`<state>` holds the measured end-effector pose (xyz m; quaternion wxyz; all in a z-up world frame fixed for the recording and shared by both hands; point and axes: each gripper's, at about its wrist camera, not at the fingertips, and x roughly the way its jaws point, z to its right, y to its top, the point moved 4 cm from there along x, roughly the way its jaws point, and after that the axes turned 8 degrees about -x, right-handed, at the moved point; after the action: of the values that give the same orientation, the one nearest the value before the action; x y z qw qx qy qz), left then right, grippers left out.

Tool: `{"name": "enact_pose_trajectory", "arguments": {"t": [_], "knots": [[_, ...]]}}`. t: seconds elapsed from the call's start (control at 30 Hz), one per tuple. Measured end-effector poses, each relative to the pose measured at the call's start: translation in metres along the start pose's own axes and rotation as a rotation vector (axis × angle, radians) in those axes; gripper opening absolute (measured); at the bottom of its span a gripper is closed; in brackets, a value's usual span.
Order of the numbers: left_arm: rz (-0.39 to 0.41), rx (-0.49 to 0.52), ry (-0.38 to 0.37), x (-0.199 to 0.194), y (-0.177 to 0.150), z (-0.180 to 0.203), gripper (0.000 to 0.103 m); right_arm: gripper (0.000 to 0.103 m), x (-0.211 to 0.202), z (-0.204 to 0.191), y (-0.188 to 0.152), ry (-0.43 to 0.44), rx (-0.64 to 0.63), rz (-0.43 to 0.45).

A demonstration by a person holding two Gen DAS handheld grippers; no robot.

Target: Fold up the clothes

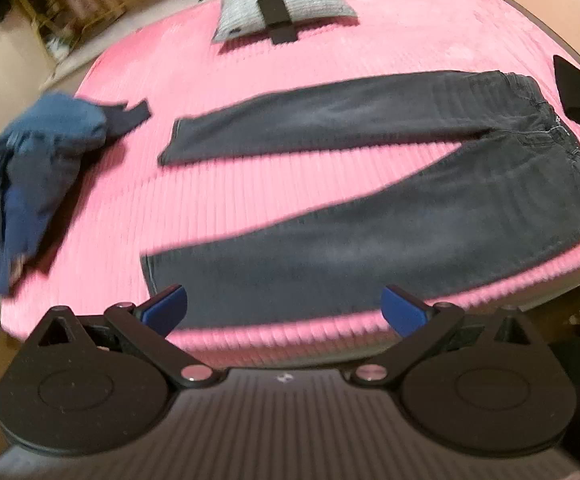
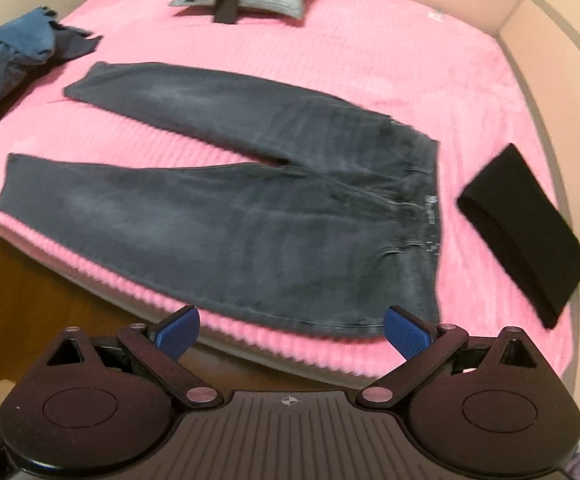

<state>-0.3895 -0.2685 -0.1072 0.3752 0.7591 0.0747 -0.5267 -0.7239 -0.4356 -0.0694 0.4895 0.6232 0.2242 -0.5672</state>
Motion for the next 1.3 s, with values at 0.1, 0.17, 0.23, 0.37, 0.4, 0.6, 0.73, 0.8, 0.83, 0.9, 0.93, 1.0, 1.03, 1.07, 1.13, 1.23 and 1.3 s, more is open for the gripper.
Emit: {"name": "enact_pose_trajectory", "arguments": {"t": [0.1, 0.17, 0.23, 0.37, 0.4, 0.6, 0.73, 0.8, 0.83, 0.9, 0.93, 1.0, 1.03, 1.07, 1.13, 1.23, 1.3], "knots": [[0.007, 0.014, -0.007, 0.02, 0.032, -0.001, 0.1, 0.101, 0.008, 0.025, 0.009, -0.028, 0.01, -0.017], [0.003, -0.008, -0.007, 0.033, 0.057, -0.001, 0.097, 0.101, 0.018, 0.043, 0.019, -0.039, 0.011, -0.026], [0.0, -0.031, -0.008, 0.047, 0.082, -0.001, 0.097, 0.101, 0.033, 0.066, 0.034, -0.039, 0.012, -0.032], [0.005, -0.033, 0.031, 0.072, 0.129, 0.003, 0.097, 0.101, 0.074, 0.102, 0.077, -0.014, 0.015, -0.022], [-0.003, -0.024, 0.03, 0.08, 0.142, 0.004, 0.095, 0.101, 0.084, 0.107, 0.089, 0.0, 0.007, -0.013], [-0.015, 0.099, 0.018, 0.132, 0.206, -0.008, 0.093, 0.101, 0.126, 0.119, 0.171, 0.039, -0.14, 0.001], [-0.028, 0.149, -0.045, 0.177, 0.249, -0.03, 0.08, 0.1, 0.145, 0.116, 0.214, 0.052, -0.22, 0.02], [-0.028, 0.197, -0.072, 0.207, 0.269, -0.035, 0.075, 0.1, 0.16, 0.114, 0.23, 0.045, -0.24, 0.013], [-0.031, 0.239, -0.092, 0.225, 0.28, -0.035, 0.07, 0.1, 0.168, 0.112, 0.237, 0.04, -0.247, 0.009], [-0.04, 0.327, -0.123, 0.263, 0.295, -0.032, 0.062, 0.1, 0.182, 0.108, 0.25, 0.03, -0.253, 0.004], [-0.049, 0.386, -0.136, 0.287, 0.302, -0.031, 0.061, 0.1, 0.189, 0.106, 0.255, 0.024, -0.249, 0.001], [-0.066, 0.524, -0.146, 0.332, 0.308, -0.031, 0.059, 0.1, 0.206, 0.103, 0.262, 0.011, -0.215, -0.011], [-0.078, 0.593, -0.149, 0.355, 0.308, -0.033, 0.056, 0.1, 0.215, 0.101, 0.265, 0.007, -0.193, -0.016], [-0.089, 0.663, -0.152, 0.378, 0.309, -0.034, 0.055, 0.1, 0.226, 0.1, 0.268, 0.002, -0.17, -0.02], [-0.114, 0.744, -0.172, 0.415, 0.31, -0.037, 0.048, 0.1, 0.245, 0.095, 0.274, -0.005, -0.137, -0.027], [-0.163, 0.823, -0.212, 0.461, 0.31, -0.043, 0.037, 0.1, 0.27, 0.087, 0.278, -0.015, -0.118, -0.039], [-0.197, 0.871, -0.246, 0.48, 0.309, -0.044, 0.036, 0.1, 0.281, 0.083, 0.277, -0.015, -0.115, -0.057]]}}
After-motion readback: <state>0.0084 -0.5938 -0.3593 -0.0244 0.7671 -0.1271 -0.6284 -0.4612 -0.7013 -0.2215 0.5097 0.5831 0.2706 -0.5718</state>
